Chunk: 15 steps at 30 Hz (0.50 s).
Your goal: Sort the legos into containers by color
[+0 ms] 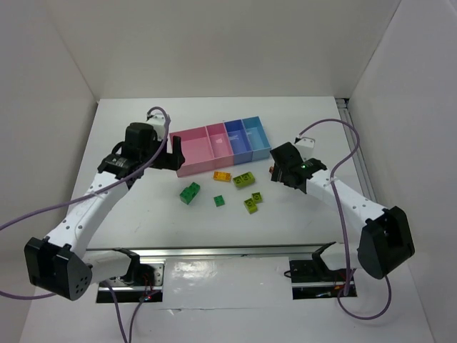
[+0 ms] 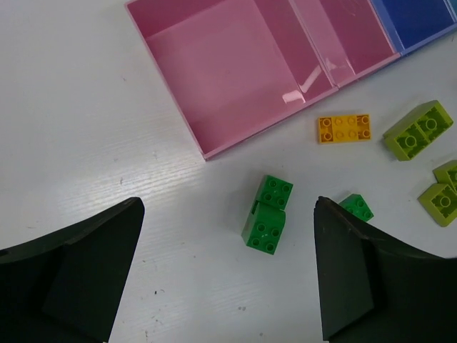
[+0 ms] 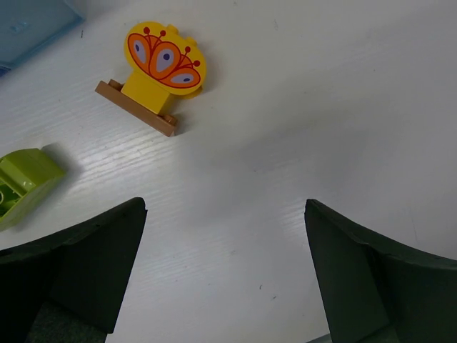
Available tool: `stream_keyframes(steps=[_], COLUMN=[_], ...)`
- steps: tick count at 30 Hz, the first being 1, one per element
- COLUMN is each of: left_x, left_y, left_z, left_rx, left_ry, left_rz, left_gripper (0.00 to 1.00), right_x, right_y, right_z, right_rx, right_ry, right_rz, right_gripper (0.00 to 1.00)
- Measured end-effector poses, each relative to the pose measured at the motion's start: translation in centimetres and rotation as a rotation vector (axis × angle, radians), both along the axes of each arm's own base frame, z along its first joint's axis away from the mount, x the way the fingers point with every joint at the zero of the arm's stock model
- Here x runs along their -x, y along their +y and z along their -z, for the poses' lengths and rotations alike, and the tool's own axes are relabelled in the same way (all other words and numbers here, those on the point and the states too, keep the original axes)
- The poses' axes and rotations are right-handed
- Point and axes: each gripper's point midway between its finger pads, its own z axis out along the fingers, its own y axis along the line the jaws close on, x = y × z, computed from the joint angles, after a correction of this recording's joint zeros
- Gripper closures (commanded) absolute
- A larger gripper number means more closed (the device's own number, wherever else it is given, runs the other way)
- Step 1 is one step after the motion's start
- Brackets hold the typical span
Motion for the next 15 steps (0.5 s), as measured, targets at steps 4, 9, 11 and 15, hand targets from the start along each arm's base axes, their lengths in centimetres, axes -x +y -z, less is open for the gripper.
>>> stream_keyframes(steps=[4,9,11,15], left_x=[-0.2,-0.4,-0.2,0.1], left_y=[-0.3,-0.5,-0.4,-0.6], left_z=[-0.1,-1.7,-2.0,-2.3], left_rx=[0.007,0.021,0.020,0.033], left_ry=[0.029,0.004,-0.003,-0.004], left_rz=[-0.001,-0.002,-0.007,-0.007], left_gripper=[0.00,0.00,0.00,0.00], right_x=[0.2,0.1,0.3,0.6], right_y=[-0.1,0.3,0.7,1.4], right_z=[-1.0,-1.7,-1.6,-1.3], right_rx=[-0.026,-0.055,-0.058,-0.063], right_ry=[-0.045,-0.082,-0.075,-0.067], right_rz=[-0.001,-0.015,-0.036,-0.062], right_gripper=[0.01,0.01,0.01,0.01])
